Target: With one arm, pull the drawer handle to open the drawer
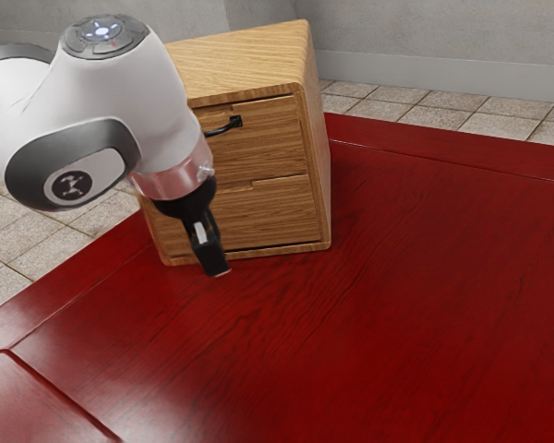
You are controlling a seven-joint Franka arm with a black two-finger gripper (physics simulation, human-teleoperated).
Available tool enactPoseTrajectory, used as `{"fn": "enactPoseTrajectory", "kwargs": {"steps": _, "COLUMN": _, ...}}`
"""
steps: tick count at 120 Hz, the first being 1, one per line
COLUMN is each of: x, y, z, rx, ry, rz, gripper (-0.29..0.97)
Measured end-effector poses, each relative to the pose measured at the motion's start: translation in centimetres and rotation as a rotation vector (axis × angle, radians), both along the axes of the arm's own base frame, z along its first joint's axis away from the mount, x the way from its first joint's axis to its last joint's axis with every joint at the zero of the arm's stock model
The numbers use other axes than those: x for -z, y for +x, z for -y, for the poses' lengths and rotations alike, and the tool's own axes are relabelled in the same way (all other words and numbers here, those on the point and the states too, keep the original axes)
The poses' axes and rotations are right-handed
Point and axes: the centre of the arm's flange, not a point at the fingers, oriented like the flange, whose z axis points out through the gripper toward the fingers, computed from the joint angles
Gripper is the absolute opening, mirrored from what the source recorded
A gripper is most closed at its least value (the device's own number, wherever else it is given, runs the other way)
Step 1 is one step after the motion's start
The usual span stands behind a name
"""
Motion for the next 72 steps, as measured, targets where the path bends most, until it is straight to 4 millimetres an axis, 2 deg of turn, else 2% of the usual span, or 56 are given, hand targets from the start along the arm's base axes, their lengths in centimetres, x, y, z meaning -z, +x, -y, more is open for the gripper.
{"fn": "enactPoseTrajectory", "kwargs": {"steps": 9, "x": -0.2, "y": -0.8, "z": 2.7, "rx": 0.04, "ry": -0.015, "rz": -0.002, "gripper": 0.68}}
{"fn": "enactPoseTrajectory", "kwargs": {"steps": 15, "x": 0.3, "y": -0.8, "z": 2.8, "rx": 0.038, "ry": -0.024, "rz": -0.016, "gripper": 0.68}}
{"fn": "enactPoseTrajectory", "kwargs": {"steps": 25, "x": 1.1, "y": 0.1, "z": -1.1, "rx": -0.042, "ry": -0.032, "rz": -0.033, "gripper": 0.68}}
{"fn": "enactPoseTrajectory", "kwargs": {"steps": 29, "x": 0.9, "y": 0.0, "z": -1.8, "rx": -0.058, "ry": -0.022, "rz": -0.027, "gripper": 0.68}}
{"fn": "enactPoseTrajectory", "kwargs": {"steps": 36, "x": 2.6, "y": 0.2, "z": -3.8, "rx": -0.1, "ry": 0.004, "rz": -0.055, "gripper": 0.68}}
{"fn": "enactPoseTrajectory", "kwargs": {"steps": 40, "x": 2.7, "y": 0.4, "z": -4.9, "rx": -0.124, "ry": 0.009, "rz": -0.055, "gripper": 0.68}}
{"fn": "enactPoseTrajectory", "kwargs": {"steps": 47, "x": 0.0, "y": 0.8, "z": -6.5, "rx": -0.155, "ry": 0.003, "rz": 0.001, "gripper": 0.68}}
{"fn": "enactPoseTrajectory", "kwargs": {"steps": 54, "x": -3.5, "y": 1.7, "z": -6.1, "rx": -0.132, "ry": 0.002, "rz": 0.081, "gripper": 0.68}}
{"fn": "enactPoseTrajectory", "kwargs": {"steps": 60, "x": -6.0, "y": 3.9, "z": -6.1, "rx": -0.096, "ry": -0.042, "rz": 0.141, "gripper": 0.68}}
{"fn": "enactPoseTrajectory", "kwargs": {"steps": 66, "x": -7.3, "y": 6.1, "z": -5.8, "rx": -0.061, "ry": -0.067, "rz": 0.18, "gripper": 0.68}}
{"fn": "enactPoseTrajectory", "kwargs": {"steps": 72, "x": -7.5, "y": 7.4, "z": -6.0, "rx": -0.033, "ry": -0.077, "rz": 0.203, "gripper": 0.68}}
